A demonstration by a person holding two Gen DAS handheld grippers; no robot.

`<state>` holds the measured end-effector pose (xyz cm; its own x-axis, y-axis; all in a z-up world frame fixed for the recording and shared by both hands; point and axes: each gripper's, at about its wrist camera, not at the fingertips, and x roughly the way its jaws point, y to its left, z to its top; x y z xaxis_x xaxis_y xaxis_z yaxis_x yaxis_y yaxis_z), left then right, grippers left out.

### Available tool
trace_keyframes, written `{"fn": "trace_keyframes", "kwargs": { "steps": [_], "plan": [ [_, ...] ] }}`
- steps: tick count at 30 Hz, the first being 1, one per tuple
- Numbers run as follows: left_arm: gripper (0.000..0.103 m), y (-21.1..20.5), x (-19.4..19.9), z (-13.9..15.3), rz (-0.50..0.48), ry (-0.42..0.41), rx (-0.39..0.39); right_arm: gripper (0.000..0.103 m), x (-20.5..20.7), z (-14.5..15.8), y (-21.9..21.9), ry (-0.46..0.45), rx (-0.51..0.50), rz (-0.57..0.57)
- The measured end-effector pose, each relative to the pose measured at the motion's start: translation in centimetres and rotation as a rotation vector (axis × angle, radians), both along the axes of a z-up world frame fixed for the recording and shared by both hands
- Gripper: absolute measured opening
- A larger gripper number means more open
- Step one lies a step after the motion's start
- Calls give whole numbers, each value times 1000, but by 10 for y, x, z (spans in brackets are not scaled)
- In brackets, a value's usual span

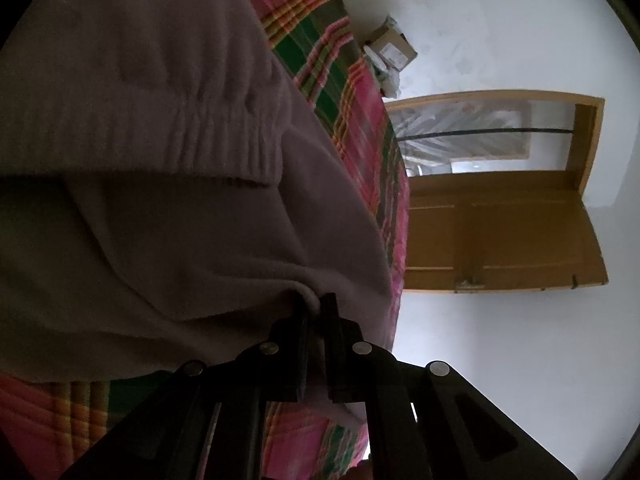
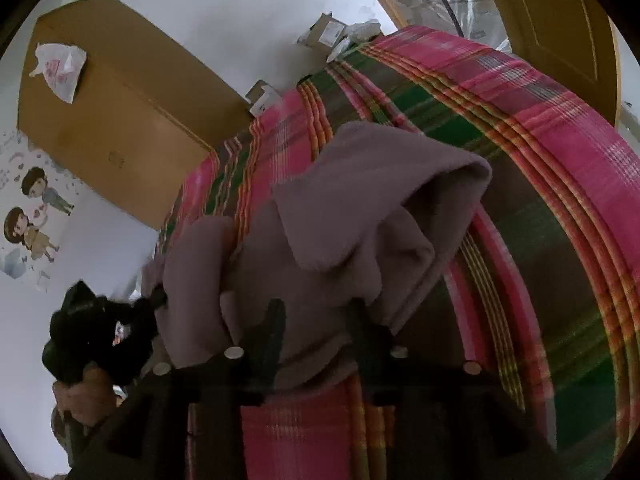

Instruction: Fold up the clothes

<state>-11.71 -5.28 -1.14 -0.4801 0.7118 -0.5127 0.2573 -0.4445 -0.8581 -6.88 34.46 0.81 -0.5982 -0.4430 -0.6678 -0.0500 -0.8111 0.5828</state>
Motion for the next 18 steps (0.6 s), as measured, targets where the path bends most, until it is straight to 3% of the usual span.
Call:
{"fn": "trace_keyframes", "kwargs": {
  "steps": [2, 4, 6, 18],
  "plan": [
    [7, -2, 0, 2, 0, 8, -3, 33, -4, 4, -2, 19, 25, 0],
    [7, -4, -1, 6, 2, 23, -9, 15, -8, 9, -5, 37, 49, 0],
    [7, -7, -1, 10, 10, 35, -13, 7, -12, 13, -7, 56, 74, -1],
    [3, -25, -4, 31, 57, 104, -38, 4, -24, 74, -12, 252, 157, -15]
  ]
}}
